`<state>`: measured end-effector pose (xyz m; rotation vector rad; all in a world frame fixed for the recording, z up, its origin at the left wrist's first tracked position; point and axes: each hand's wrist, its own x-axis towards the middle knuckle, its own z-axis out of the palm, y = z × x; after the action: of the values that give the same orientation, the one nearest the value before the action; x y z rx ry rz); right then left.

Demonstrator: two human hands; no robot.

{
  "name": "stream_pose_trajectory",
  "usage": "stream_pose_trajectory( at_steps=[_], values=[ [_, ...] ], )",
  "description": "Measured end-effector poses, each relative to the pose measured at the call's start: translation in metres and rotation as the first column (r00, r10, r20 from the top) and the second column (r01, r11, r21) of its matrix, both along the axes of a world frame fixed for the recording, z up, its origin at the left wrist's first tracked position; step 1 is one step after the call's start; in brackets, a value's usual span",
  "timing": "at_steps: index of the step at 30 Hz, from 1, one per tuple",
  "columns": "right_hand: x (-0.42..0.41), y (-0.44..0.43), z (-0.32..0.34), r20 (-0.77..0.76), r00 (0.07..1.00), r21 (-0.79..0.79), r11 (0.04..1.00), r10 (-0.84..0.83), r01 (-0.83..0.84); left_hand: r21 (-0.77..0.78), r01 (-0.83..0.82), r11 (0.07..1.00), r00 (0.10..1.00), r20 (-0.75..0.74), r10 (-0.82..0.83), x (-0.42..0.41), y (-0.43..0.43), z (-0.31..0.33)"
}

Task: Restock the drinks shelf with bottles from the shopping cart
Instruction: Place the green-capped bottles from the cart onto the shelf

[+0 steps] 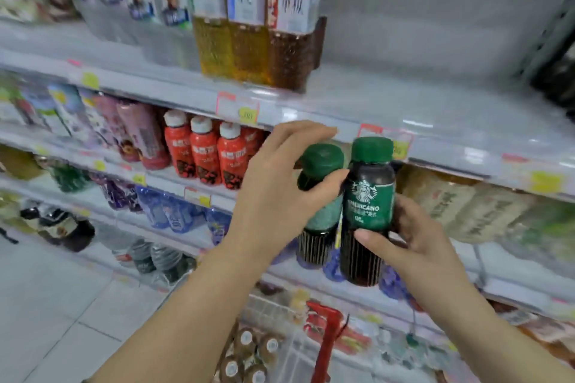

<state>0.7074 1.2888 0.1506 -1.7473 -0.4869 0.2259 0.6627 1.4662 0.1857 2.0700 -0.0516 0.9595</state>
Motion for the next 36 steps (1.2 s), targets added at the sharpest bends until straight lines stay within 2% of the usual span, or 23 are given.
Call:
stream_pose_trajectory(
  at_steps=[3, 8, 16, 22, 26, 28, 32, 36],
  values=[
    [0.004, -0.021, 0.042, 0.039, 0.997, 0.129, 0.990, -0.061, 0.055, -0.154, 0.089, 0.984, 0.990, 0.121, -0.070, 0.010, -0.028, 0.039],
    [0.020, -0.045, 0.092, -0.020, 0.996, 0.243, 0.965, -0.091, 0.093, -0.425, 0.236, 0.874, 0.962, 0.226, -0.150, 0.036, -0.064, 0.090],
    [0.090, -0.062, 0.130, -0.188, 0.958, 0.295, 0.918, -0.216, 0.265, -0.670, 0.268, 0.692, 0.962, 0.224, -0.155, 0.097, -0.089, 0.126],
    [0.143, -0.068, 0.136, -0.054, 0.932, 0.336, 0.873, -0.358, 0.355, -0.864, 0.186, 0.468, 0.980, 0.199, -0.023, 0.141, -0.094, 0.130],
    [0.173, -0.077, 0.130, 0.109, 0.902, 0.293, 0.881, -0.417, 0.372, -0.908, 0.181, 0.379, 0.979, 0.202, 0.016, 0.162, -0.099, 0.133],
    [0.184, -0.082, 0.126, 0.159, 0.898, 0.259, 0.895, -0.410, 0.362, -0.902, 0.202, 0.380, 0.975, 0.221, 0.007, 0.172, -0.103, 0.135],
    [0.202, -0.094, 0.113, 0.244, 0.898, 0.146, 0.929, -0.367, 0.340, -0.857, 0.222, 0.465, 0.968, 0.249, -0.003, 0.185, -0.112, 0.133],
    [0.211, -0.104, 0.106, 0.265, 0.904, 0.078, 0.941, -0.337, 0.328, -0.816, 0.224, 0.532, 0.969, 0.243, -0.034, 0.196, -0.119, 0.128]
  ],
)
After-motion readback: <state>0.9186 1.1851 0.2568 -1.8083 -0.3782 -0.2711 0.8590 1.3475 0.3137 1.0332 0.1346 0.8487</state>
